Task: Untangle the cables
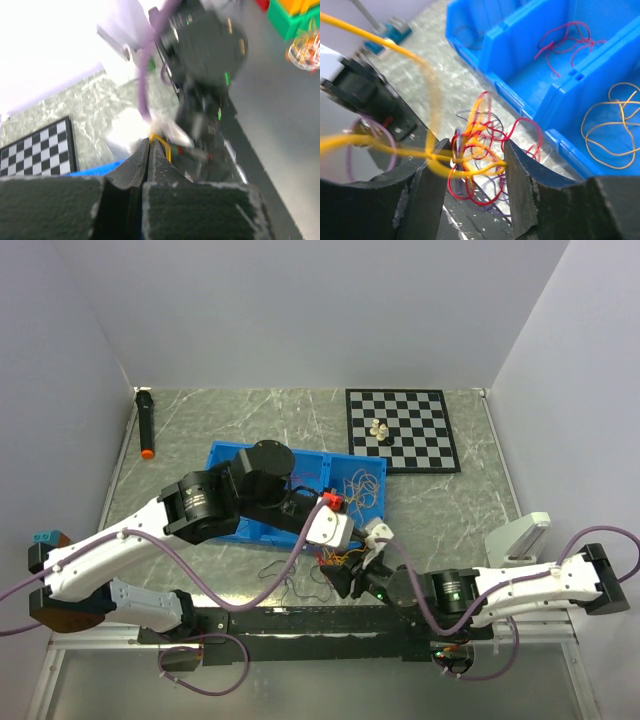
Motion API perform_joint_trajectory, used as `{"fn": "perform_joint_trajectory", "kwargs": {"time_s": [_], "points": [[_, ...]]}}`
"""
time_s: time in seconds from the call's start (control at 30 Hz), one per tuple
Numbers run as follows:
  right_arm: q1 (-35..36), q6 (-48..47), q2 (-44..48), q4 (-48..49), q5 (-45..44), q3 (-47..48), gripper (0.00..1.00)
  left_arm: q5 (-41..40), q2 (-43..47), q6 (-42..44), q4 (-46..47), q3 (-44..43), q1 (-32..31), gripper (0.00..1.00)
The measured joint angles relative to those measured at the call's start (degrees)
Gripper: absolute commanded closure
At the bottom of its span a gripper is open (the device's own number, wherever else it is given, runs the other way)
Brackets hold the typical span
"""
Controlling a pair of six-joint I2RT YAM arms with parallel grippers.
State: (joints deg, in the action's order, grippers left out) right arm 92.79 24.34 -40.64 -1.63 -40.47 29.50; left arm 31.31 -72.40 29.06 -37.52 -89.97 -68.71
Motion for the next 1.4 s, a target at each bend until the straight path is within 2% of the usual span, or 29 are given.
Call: {"fn": "perform_joint_trajectory", "kwargs": {"time_s": [0.1, 0.3, 0.53, 0.7, 0.9, 1.07, 1.23, 1.4], "points": [[-0.37, 0.00, -2.58, 0.33, 0.63, 0.00, 0.62, 0.74, -0.74, -2.08, 0.52, -2.38, -0.02, 0.99], [-1.60, 1.84, -2.45, -0.22, 2.60, 0.00, 0.64, -0.09, -2.69, -4.55, 1.33, -9.33, 0.00, 0.99], [-1.84, 7.28, 0.15, -5.35, 5.46, -4.24, 0.69, -6.40, -4.81, -4.15, 6.60, -21.05, 0.09, 0.99], [-1.95, 12.35, 2.84, -10.60, 7.98, -6.84, 0.72, -10.99, -4.68, -2.58, 11.87, -24.55, 0.63, 0.99], [-1.95, 17.88, 6.43, -15.32, 11.63, -10.14, 0.72, -15.58, -4.68, 2.01, 17.29, -24.61, 0.70, 0.99], [-1.95, 20.85, 5.92, -19.06, 14.58, -10.88, 0.71, -20.04, -2.51, 8.28, 29.31, -19.76, 0.76, 0.99], [-1.95, 22.34, 5.18, -20.70, 16.15, -10.88, 0.73, -22.18, -1.92, 11.32, 34.62, -18.64, 0.76, 0.99], [-1.92, 24.55, 8.72, -23.15, 16.52, -10.88, 0.76, -23.28, 2.21, 11.19, 37.27, -7.65, 0.76, 0.99]]}}
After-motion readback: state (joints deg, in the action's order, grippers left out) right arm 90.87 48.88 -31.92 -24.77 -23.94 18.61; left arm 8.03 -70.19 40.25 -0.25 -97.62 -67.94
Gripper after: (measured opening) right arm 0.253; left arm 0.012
